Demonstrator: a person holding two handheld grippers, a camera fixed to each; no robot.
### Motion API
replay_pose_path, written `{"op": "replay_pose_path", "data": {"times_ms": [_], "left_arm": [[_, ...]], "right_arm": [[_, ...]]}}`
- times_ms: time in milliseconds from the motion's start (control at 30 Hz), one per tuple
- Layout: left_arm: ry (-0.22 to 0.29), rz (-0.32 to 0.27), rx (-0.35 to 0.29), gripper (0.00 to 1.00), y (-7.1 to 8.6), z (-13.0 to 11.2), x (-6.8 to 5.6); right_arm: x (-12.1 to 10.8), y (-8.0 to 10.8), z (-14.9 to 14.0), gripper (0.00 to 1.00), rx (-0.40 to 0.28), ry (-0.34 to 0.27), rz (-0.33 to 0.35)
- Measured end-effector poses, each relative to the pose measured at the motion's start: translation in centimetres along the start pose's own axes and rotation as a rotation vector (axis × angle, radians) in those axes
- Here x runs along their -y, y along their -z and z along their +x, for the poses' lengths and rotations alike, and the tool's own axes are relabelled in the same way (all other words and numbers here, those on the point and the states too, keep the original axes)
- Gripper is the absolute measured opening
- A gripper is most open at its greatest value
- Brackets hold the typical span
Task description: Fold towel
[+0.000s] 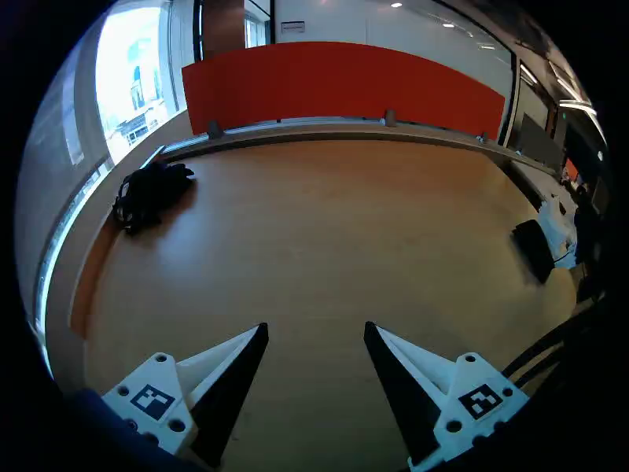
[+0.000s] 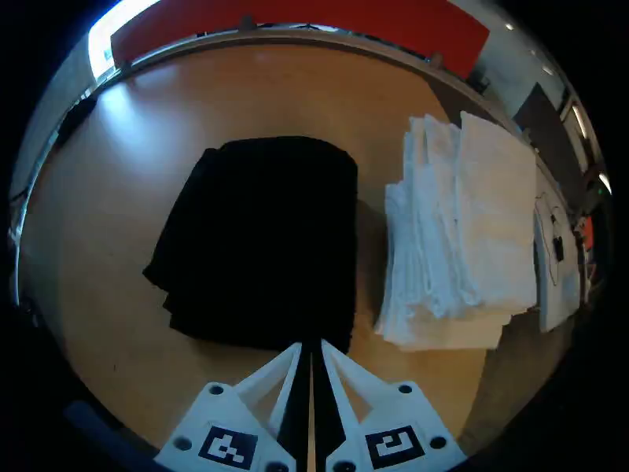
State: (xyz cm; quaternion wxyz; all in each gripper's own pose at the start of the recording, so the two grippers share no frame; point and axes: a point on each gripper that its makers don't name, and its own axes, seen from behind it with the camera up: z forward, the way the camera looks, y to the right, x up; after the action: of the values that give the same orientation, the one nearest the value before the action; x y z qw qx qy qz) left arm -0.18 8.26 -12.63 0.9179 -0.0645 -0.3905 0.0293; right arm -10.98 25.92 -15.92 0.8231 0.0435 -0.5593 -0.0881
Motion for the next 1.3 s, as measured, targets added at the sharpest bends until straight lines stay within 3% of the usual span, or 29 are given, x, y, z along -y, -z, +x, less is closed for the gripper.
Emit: {"op": "replay_pose_path", "data": {"times_ms": [467, 633, 767, 1100, 1300], "left_arm": [[-0.005, 0.002, 0.001, 0.9, -0.2, 0.2, 0.0], [-0.003, 0.001, -0.001, 0.9, -0.2, 0.2, 0.0], [-0.002, 0.001, -0.004, 0.9, -0.2, 0.3, 0.2], [0.003, -0.01, -0.007, 0.9, -0.4, 0.4, 0.2], [-0.001, -0.017, -0.011, 0.9, -0.4, 0.5, 0.2]], "right_arm": [[0.0, -0.8, 0.0, 0.02, 0.012, -0.011, -0.016], [0.0, -0.5, 0.0, 0.07, 0.006, -0.013, -0.018], [0.0, 0.2, -0.1, 0.22, -0.002, -0.007, -0.019], [0.6, 2.1, 0.3, 0.86, -0.053, 0.003, -0.031], [1.3, 2.5, 0.6, 0.89, -0.071, -0.005, -0.032]]}}
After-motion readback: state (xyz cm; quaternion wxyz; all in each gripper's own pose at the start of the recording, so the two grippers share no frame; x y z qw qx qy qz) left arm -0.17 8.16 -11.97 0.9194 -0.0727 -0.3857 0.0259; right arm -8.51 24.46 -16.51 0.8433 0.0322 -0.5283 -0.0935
